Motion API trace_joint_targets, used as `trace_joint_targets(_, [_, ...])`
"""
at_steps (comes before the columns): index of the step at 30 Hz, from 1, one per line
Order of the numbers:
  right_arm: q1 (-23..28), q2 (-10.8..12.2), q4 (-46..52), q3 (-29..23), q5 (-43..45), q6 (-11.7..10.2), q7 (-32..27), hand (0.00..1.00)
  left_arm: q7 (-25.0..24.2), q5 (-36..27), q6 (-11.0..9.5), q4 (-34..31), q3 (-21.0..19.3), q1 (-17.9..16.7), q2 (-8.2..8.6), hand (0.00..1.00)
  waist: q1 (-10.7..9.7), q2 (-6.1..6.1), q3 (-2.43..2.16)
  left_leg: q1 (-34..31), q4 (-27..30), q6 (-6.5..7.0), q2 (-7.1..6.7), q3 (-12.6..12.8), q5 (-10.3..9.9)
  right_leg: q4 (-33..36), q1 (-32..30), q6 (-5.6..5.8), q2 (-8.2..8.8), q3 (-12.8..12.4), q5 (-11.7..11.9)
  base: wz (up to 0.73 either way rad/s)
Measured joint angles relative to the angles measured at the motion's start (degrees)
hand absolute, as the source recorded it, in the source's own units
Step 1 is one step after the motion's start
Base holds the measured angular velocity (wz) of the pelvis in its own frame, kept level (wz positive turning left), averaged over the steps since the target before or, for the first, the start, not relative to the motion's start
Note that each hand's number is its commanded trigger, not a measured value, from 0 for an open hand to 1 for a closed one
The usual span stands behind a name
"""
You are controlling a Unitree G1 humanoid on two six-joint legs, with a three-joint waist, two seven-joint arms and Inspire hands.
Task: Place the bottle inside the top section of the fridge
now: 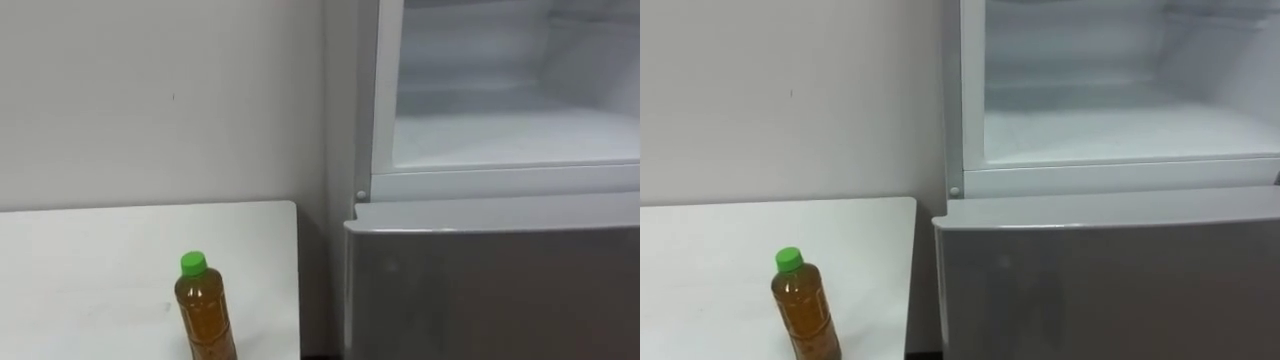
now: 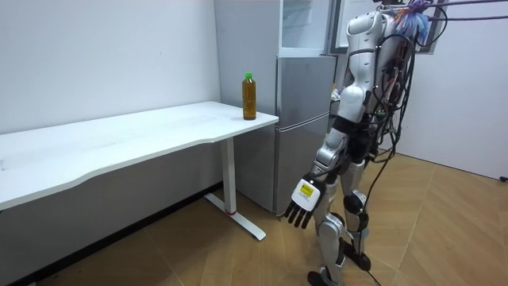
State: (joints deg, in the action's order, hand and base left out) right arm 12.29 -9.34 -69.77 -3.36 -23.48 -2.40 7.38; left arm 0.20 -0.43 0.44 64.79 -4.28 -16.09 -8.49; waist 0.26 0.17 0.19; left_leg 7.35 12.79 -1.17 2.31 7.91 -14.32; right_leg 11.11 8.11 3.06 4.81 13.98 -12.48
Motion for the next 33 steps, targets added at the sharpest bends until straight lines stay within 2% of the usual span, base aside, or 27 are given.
trace_joint_targets(8, [-0.54, -0.04, 0.19, -0.02, 1.18, -0.01, 0.3, 0.0, 0.33, 0.07, -0.09, -0.01, -0.03, -0.21, 0.15, 0.0, 0.04, 0.1, -0.03, -0.9, 0.25, -0.03, 0.08, -0.03, -0.28, 1.04, -1.23, -0.08, 0.04, -0.32, -0.42, 0.0])
trace_joint_targets(16, [-1.16, -0.33, 3.43, 0.94, 6.4, -0.09, 0.32, 0.0, -0.81, 0.16, -0.34, -0.69, -0.12, -0.23, -0.04, 0.0, 0.12, -0.33, -0.16, -1.79, 0.49, -0.03, 0.08, -0.06, -0.28, 0.89, -1.95, -0.08, 0.08, 0.0, -0.41, 0.0])
trace_joint_targets(17, [-1.32, -0.32, 3.76, 0.95, 6.75, -0.02, 0.33, 0.0, -0.85, 0.15, -0.36, -0.78, -0.14, -0.25, -0.04, 0.0, 0.15, -0.66, -0.31, -1.79, 0.5, -0.02, 0.07, -0.06, -0.28, 0.96, -2.0, -0.08, 0.1, -0.02, -0.4, -0.03])
trace_joint_targets(24, [-1.69, -0.27, 18.11, 4.24, 10.01, -0.12, 2.95, 0.0, -2.39, 0.38, -1.37, -1.04, -0.67, 0.4, -0.4, 0.0, 0.43, -1.04, -0.1, -1.76, 0.66, -0.01, 0.06, 0.31, -0.26, 1.69, -2.39, -0.09, 0.2, -0.37, -0.37, -0.02])
trace_joint_targets(29, [-1.18, -0.23, 27.4, 4.94, 12.46, -0.09, 5.29, 0.0, -3.65, 0.67, -1.27, -4.5, -1.19, -1.02, -0.86, 0.0, 0.59, -1.59, 0.04, -2.76, 0.93, 0.03, 0.1, 0.35, -0.3, 1.62, -3.15, -0.09, 0.19, -0.38, -0.39, 0.0])
trace_joint_targets(33, [0.9, -0.21, 33.27, 7.43, 12.56, 0.03, 6.31, 0.0, -3.75, 0.52, -1.13, -8.0, -1.04, -2.45, -1.2, 0.0, 0.96, -1.98, -0.17, -3.16, 0.94, 0.05, 0.1, 0.31, -0.35, 1.57, -3.44, -0.09, 0.19, -0.22, -0.39, 0.0])
